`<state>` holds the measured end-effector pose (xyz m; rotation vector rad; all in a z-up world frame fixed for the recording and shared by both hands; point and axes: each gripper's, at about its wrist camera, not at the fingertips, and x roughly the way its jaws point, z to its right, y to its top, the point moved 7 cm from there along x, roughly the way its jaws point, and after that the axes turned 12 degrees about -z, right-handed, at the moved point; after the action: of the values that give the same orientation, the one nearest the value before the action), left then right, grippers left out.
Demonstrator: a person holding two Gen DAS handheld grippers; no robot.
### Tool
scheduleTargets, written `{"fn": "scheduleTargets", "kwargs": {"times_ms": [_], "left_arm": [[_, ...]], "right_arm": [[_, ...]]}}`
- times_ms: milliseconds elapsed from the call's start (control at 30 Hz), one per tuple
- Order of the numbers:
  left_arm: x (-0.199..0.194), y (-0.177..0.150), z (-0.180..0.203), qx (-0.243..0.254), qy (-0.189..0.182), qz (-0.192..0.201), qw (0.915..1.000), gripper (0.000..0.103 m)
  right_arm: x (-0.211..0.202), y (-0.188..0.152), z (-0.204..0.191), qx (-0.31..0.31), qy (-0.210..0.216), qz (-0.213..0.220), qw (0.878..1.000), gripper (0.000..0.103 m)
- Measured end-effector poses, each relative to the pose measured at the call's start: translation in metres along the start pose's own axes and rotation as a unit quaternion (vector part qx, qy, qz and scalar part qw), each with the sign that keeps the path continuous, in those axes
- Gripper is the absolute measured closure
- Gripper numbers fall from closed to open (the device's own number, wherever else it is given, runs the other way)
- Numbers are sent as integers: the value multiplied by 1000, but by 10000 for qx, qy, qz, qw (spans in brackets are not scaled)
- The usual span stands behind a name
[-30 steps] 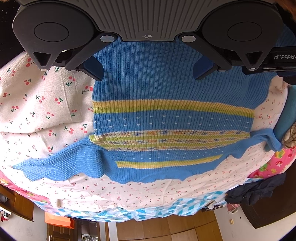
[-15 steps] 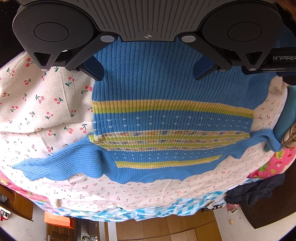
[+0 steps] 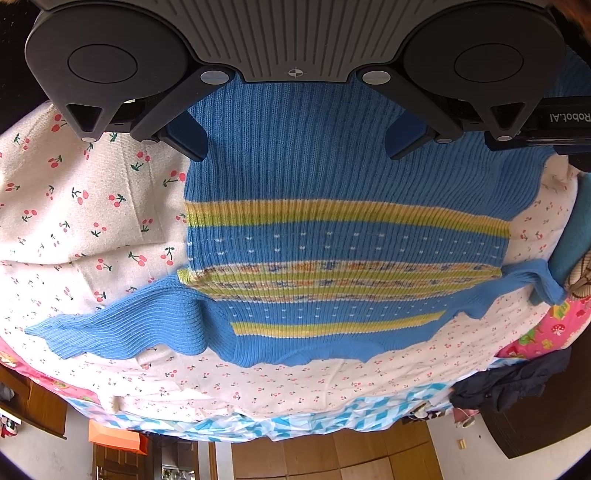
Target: Fold small clothes
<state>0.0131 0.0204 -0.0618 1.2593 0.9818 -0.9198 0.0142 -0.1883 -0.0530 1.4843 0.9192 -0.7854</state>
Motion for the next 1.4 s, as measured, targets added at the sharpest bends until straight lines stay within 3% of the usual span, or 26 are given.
{"fn": "scheduleTargets", "kwargs": {"times_ms": [767,1400], "left_arm": [[-12,13,13,330,151,400,9985,0],[-9,11,17,373,137,367,9985,0]], "right_arm": [[-6,10,9,-27,-327,234,9992,1],[-7,12,11,-170,-663,360,9970,1]]}}
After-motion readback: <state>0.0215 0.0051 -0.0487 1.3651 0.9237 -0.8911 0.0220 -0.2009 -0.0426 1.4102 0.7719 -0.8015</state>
